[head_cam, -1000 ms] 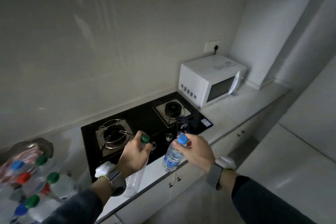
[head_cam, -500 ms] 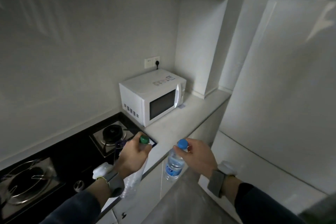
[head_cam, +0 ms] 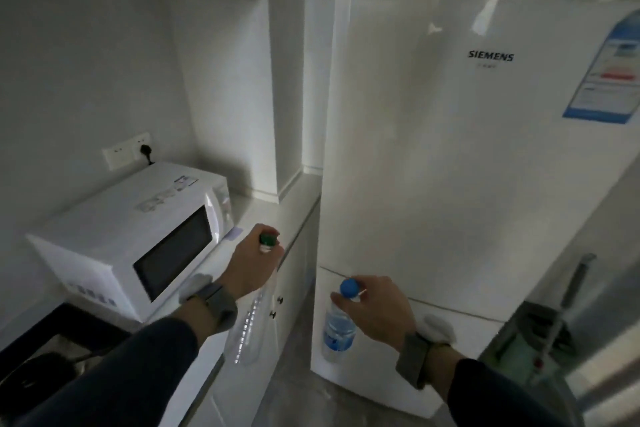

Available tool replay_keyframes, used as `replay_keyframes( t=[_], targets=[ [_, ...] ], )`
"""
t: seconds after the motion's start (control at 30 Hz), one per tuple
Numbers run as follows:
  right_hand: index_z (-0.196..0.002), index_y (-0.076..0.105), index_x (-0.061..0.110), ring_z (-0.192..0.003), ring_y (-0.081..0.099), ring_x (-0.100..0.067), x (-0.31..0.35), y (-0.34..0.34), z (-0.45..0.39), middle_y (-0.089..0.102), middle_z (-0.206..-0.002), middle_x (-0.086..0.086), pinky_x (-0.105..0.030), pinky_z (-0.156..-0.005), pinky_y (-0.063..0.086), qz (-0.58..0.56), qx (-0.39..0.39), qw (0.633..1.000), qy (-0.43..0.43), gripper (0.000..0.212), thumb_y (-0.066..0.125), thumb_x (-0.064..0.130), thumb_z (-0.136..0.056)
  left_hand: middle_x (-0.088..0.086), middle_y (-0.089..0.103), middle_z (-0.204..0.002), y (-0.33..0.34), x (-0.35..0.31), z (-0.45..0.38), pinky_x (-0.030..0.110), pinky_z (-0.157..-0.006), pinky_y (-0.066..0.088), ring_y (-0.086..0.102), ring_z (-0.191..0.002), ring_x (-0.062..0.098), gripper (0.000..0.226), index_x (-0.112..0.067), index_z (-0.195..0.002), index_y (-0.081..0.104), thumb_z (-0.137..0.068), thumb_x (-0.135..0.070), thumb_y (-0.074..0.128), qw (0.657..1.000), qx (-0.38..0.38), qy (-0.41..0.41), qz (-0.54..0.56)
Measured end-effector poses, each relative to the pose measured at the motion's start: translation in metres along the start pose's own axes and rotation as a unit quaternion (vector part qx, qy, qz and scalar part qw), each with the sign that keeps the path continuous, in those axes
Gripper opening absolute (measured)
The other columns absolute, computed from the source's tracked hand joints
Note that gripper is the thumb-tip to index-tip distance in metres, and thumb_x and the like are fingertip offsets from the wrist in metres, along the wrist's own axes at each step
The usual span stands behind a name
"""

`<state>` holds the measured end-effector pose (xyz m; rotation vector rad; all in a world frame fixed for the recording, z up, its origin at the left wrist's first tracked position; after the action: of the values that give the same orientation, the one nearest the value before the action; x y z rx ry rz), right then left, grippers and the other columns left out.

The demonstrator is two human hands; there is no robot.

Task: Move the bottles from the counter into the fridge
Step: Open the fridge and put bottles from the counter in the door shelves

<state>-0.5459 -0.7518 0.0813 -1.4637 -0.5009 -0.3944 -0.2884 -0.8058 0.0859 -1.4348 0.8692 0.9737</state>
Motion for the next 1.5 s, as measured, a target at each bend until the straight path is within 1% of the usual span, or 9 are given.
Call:
replay_keyframes(
  t=[0.2,0.3,0.5,0.63,0.73,1.0,1.2,1.33,1.5],
  targets=[
    [-0.116,0.073,0.033,-0.09,0.068,-0.01,-0.03,-0.03,-0.041,0.075,-0.105,0.015,-0.029,-0.082,0.056,0.014,-0.05,0.994,0.094,0.048,0.062,0.069,-0.087,-0.007,0.052,-0.136,0.058,-0.061,-0.132,0.036,-0.095,0.054,0.063,-0.107,0.019,0.06,-0.026,-0.15,0.043,-0.095,-0.029,0.069,0.99,0.093,0.09,-0.056],
    [-0.117,0.072,0.033,-0.094,0.07,-0.012,-0.038,-0.047,-0.052,0.075,-0.108,0.014,-0.034,-0.088,0.058,0.017,-0.078,0.988,0.135,0.053,0.062,0.073,-0.083,-0.001,0.051,-0.13,0.082,-0.078,-0.177,0.028,-0.072,0.053,0.069,-0.09,0.025,0.068,-0.025,-0.155,0.034,-0.097,-0.025,0.069,0.99,0.116,0.078,-0.012],
    [-0.116,0.073,0.03,-0.091,0.068,-0.012,-0.048,-0.071,-0.055,0.075,-0.106,0.012,-0.032,-0.085,0.056,0.037,-0.111,0.976,0.186,0.05,0.062,0.069,-0.088,0.017,0.062,-0.116,0.103,-0.085,-0.223,0.027,-0.066,0.051,0.069,-0.073,0.023,0.046,-0.008,-0.128,0.044,-0.094,-0.02,0.072,0.994,0.085,0.068,0.025],
    [-0.117,0.072,0.03,-0.09,0.066,-0.009,-0.05,-0.07,-0.049,0.074,-0.106,0.014,-0.03,-0.086,0.054,0.028,-0.116,0.972,0.203,0.05,0.062,0.069,-0.088,0.012,0.067,-0.106,0.099,-0.086,-0.236,0.043,-0.081,0.059,0.07,-0.079,0.027,0.049,-0.016,-0.126,0.044,-0.091,-0.031,0.074,0.993,0.079,0.058,0.06],
    [-0.116,0.072,0.029,-0.089,0.066,-0.008,-0.049,-0.067,-0.042,0.074,-0.105,0.014,-0.028,-0.084,0.054,0.021,-0.125,0.97,0.207,0.048,0.063,0.067,-0.088,0.012,0.069,-0.088,0.096,-0.093,-0.237,0.042,-0.076,0.056,0.068,-0.074,0.029,0.025,-0.014,-0.106,0.057,-0.095,-0.033,0.069,0.992,0.095,0.078,0.031],
    [-0.113,0.073,0.03,-0.087,0.067,-0.009,-0.039,-0.059,-0.012,0.074,-0.102,0.015,-0.033,-0.085,0.057,0.02,-0.126,0.972,0.196,0.051,0.062,0.071,-0.085,0.005,0.07,-0.086,0.061,-0.086,-0.173,0.034,-0.073,0.056,0.069,-0.079,0.023,0.02,-0.021,-0.089,0.063,-0.091,-0.038,0.074,0.985,0.087,0.148,-0.025],
    [-0.121,0.072,0.029,-0.09,0.066,-0.005,-0.019,-0.055,0.041,0.074,-0.109,0.014,-0.023,-0.084,0.053,0.032,-0.101,0.983,0.147,0.053,0.064,0.069,-0.088,-0.005,0.069,-0.078,0.037,-0.085,-0.079,0.028,-0.067,0.051,0.067,-0.072,0.014,0.018,-0.025,-0.085,0.065,-0.09,-0.037,0.076,0.971,0.093,0.202,-0.082],
    [-0.117,0.075,0.029,-0.085,0.065,-0.001,-0.008,-0.057,0.095,0.075,-0.105,0.015,-0.013,-0.069,0.042,0.043,-0.088,0.989,0.113,0.049,0.066,0.068,-0.087,-0.009,0.07,-0.074,0.036,-0.093,0.0,0.019,-0.065,0.046,0.066,-0.066,0.004,0.014,-0.024,-0.089,0.068,-0.092,-0.036,0.074,0.956,0.13,0.241,-0.106],
    [-0.119,0.075,0.028,-0.083,0.064,0.0,0.0,-0.055,0.154,0.076,-0.107,0.013,-0.011,-0.066,0.039,0.049,-0.069,0.992,0.089,0.049,0.066,0.066,-0.088,-0.02,0.071,-0.087,0.046,-0.097,0.068,0.028,-0.08,0.055,0.068,-0.082,0.003,0.008,-0.035,-0.095,0.067,-0.093,-0.034,0.074,0.926,0.202,0.299,-0.11]
  ],
)
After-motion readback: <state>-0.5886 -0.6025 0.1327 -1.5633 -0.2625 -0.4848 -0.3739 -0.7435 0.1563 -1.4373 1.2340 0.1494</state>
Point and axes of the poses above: each hand's wrist, its own z-axis away from the middle knuckle, its own y-axis out of the palm, x = y × z, the point moved 6 cm from there along -z, towards the middle knuckle
